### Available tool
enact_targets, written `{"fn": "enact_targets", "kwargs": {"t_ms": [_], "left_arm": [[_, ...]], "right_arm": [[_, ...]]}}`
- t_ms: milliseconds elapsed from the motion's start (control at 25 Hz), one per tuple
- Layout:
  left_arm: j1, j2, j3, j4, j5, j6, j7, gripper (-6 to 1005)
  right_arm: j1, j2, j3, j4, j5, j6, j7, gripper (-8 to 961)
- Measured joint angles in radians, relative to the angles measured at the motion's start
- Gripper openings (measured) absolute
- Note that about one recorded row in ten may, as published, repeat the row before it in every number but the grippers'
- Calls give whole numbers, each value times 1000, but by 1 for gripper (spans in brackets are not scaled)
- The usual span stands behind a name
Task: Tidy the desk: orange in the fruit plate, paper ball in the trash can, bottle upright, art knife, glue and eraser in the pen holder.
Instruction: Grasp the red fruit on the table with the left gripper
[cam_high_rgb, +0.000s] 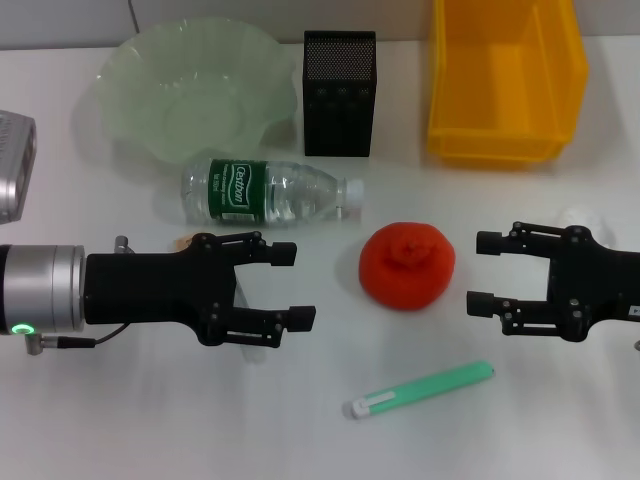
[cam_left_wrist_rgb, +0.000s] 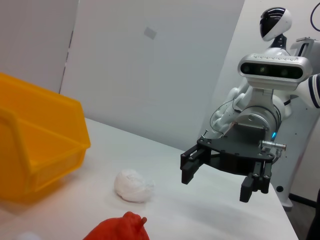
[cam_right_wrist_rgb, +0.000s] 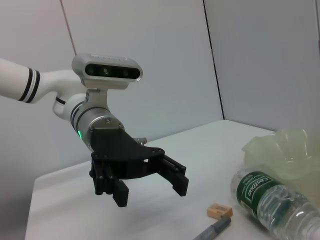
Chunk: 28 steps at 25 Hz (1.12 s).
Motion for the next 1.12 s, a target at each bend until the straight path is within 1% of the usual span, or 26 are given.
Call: {"fn": "enact_targets", "kwargs": {"t_ms": [600, 720, 760, 800, 840, 920, 960, 1000, 1040, 1080, 1120], "left_arm": [[-9, 0, 0, 1, 0, -4, -1, 830], [-10, -3, 0, 1, 0, -4, -1, 824], [-10, -7, 0, 2, -2, -4, -1, 822], [-13, -16, -2, 7, -6, -8, 3, 820], [-22, -33, -8, 12, -9, -23, 10, 818], [-22, -33, -8, 12, -9, -23, 10, 814], [-40, -47, -11, 13, -9, -50, 17, 812], [-54, -52, -11, 8, -10, -68, 19, 810], [-88, -59, -8, -12, -10, -110, 24, 808], [-88, -59, -8, -12, -10, -110, 24, 806], [-130, -62, -6, -52, -11, -158, 26, 804]], "right_arm": [[2, -3, 0, -2, -1, 2, 0, 762], [2, -3, 3, -2, -2, 4, 0, 762], [1, -4, 4, -2, -2, 5, 0, 762], [-1, -5, 6, -2, -2, 6, 0, 762], [-8, -8, 11, -10, -4, 6, 3, 762], [-12, -11, 16, -15, -8, 6, 5, 762], [-16, -13, 32, -17, -18, 3, 7, 762], [-19, -15, 52, -19, -31, 0, 8, 762], [-23, -16, 101, -19, -70, -10, 8, 762], [-23, -16, 101, -19, -70, -10, 8, 762], [-25, -17, 124, -19, -89, -16, 8, 762]]}}
